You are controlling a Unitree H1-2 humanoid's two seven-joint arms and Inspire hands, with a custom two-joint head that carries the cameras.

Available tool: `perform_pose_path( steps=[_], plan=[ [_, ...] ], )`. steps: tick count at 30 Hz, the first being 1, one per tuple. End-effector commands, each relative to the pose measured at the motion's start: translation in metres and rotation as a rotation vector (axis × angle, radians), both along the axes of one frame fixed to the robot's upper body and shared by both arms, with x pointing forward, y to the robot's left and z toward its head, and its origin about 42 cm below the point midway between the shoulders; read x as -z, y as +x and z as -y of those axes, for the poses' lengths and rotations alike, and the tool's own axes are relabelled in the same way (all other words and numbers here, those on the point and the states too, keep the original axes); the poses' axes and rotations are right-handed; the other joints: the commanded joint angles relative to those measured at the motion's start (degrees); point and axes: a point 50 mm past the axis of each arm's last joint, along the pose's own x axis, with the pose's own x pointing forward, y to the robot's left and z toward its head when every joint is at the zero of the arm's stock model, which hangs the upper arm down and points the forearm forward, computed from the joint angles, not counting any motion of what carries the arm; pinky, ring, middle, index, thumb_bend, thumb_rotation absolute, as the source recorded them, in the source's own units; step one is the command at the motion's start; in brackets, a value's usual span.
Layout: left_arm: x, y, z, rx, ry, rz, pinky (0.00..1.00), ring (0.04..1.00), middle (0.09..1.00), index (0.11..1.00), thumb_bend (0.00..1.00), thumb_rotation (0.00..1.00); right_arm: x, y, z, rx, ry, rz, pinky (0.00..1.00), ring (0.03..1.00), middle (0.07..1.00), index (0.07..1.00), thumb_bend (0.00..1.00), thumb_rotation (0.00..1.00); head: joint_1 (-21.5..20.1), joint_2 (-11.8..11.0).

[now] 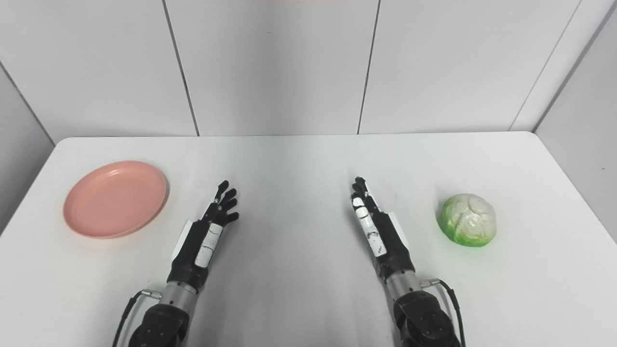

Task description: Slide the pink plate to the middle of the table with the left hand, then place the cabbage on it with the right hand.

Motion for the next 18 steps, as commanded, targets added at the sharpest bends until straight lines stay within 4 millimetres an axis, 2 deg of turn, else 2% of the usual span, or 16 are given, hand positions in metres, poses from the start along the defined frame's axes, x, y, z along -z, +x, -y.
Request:
perform_pose_path(
  steps=[1, 7, 18],
  plan=[
    [0.0230, -0.0077, -0.0032, -0.018, 0.032, -0.093, 0.92, 0.938, 0.953, 0.955, 0.87, 1.00, 0.0008, -0.0003, -0.0073, -0.031, -0.001, -0.031, 1.00, 0.975, 0.984, 0.992, 0.21, 1.00, 0.1, 0.0],
    [0.0234, -0.0066, -0.0041, -0.002, 0.030, -0.105, 0.95, 0.962, 0.969, 0.972, 0.87, 1.00, 0.0015, -0.0005, -0.0072, -0.036, -0.003, -0.026, 1.00, 0.979, 0.986, 0.994, 0.21, 1.00, 0.1, -0.1],
    [0.0235, -0.0059, -0.0045, -0.003, 0.038, -0.100, 0.94, 0.955, 0.966, 0.968, 0.87, 1.00, 0.0022, 0.0008, -0.0062, -0.041, -0.009, -0.027, 1.00, 0.981, 0.992, 0.999, 0.23, 1.00, 0.2, -0.3]
  ],
)
